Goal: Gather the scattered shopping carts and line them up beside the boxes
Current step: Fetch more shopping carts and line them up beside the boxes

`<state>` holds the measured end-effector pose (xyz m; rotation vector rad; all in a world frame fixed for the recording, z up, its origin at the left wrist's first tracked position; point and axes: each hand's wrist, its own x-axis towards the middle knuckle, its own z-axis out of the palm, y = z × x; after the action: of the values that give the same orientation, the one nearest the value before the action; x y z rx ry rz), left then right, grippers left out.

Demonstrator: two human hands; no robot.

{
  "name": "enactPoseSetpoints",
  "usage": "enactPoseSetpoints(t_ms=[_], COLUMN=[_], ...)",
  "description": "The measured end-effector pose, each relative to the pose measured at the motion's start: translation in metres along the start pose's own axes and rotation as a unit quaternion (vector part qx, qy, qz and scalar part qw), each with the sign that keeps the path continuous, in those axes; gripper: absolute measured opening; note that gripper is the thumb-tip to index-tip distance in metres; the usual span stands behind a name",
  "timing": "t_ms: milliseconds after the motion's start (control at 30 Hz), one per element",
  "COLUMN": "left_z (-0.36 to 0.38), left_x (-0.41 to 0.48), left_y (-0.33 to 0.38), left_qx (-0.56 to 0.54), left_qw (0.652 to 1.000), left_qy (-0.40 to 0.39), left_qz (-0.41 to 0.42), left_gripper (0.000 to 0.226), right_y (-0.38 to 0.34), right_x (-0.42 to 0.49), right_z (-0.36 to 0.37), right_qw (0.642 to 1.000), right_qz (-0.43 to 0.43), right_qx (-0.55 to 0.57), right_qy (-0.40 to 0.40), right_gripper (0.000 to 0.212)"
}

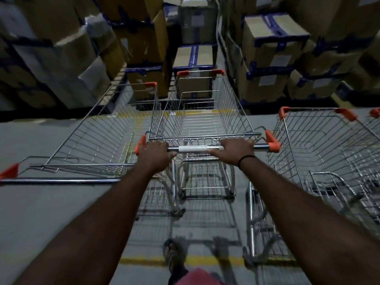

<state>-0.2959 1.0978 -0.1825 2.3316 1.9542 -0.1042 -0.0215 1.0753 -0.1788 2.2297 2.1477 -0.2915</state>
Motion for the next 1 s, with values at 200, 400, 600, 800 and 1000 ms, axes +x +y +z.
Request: enactPoseSetpoints(t_ms=[200, 400, 600, 800, 1000], left_z=[0.006, 0.015, 0.011, 0.014, 0.019], left_x=[-0.003, -0.011, -0.021, -0.019, -0.022], left_y=[0.013, 0.013, 0.009, -0.005, -0.005], left_qx=[-0.022, -0.024, -0.031, -0.030, -0.009], left_qw=[0.999, 0.999, 0.997, 0.998, 0.999], left_qy=[0.014, 0.042, 0.056, 0.034, 0.047], left_qz=[-0.026, 0.006, -0.036, -0.034, -0.022], left_gripper=[0.044, 0.065, 0.094, 0.108, 0.099], right_y=[0.009, 0.023, 0.016, 0.011, 0.015], right_x=[0.001, 0.012, 0.023, 0.029, 0.021], right_z=[-0.009, -0.017, -0.016, -0.015, -0.013], right_qw=[1.000, 1.000, 1.000, 1.000, 1.000], right_qz=[-0.005, -0.017, -0.006, 0.012, 0.002], right_qx=[0.005, -0.007, -0.010, -0.003, -0.014], right_qy=[-0.002, -0.010, 0.002, 0.003, 0.007], right_gripper=[0.070, 0.066, 0.067, 0.074, 0.073])
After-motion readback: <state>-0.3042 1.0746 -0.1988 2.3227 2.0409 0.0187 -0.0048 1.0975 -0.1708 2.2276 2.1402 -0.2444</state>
